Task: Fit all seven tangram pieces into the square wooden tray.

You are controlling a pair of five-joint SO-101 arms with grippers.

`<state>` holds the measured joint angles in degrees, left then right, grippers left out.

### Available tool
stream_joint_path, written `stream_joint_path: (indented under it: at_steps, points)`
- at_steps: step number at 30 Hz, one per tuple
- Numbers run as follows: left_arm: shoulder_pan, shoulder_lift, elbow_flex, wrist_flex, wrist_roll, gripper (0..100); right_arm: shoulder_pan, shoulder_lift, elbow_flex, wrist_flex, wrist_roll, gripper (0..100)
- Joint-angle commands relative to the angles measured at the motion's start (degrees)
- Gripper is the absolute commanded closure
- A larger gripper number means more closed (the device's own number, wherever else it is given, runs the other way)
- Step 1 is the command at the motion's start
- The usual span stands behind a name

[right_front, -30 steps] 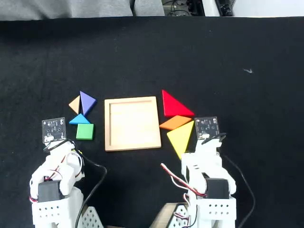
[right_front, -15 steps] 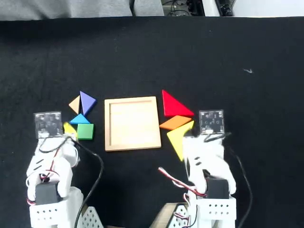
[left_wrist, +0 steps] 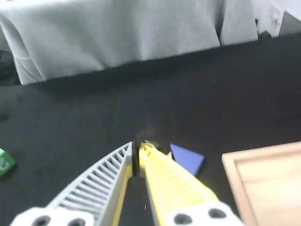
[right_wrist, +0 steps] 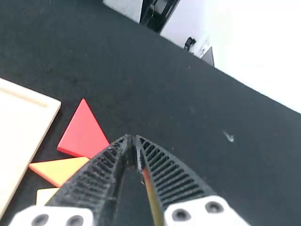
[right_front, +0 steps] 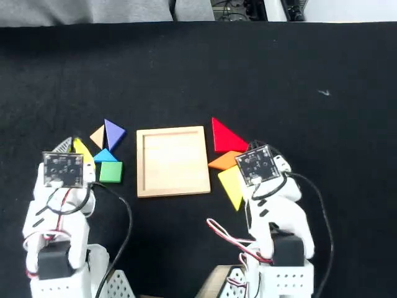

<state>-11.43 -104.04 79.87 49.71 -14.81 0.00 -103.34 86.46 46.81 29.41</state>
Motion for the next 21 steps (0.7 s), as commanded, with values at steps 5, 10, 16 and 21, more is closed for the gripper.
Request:
stream_joint_path:
  at_steps: [5,10,16,21]
  points:
    - [0.7,0.4,-19.2,8.7,1.8,96,-1.1,-4.9,-13.2,7.8,0.3,98.6]
    - [0.5,9.5,-26.3,11.0,2.8,95,-1.1,-2.9,-19.7,12.7,-1.8,91.8]
    - [0.5,30.2,-36.4,12.6,9.7,78,-1.1,11.6,-32.3,14.2,-4.5,88.2]
    - [0.0,46.3,-43.1,17.2,14.0,81,-1.1,30.6,-44.0,17.0,-4.6,87.9]
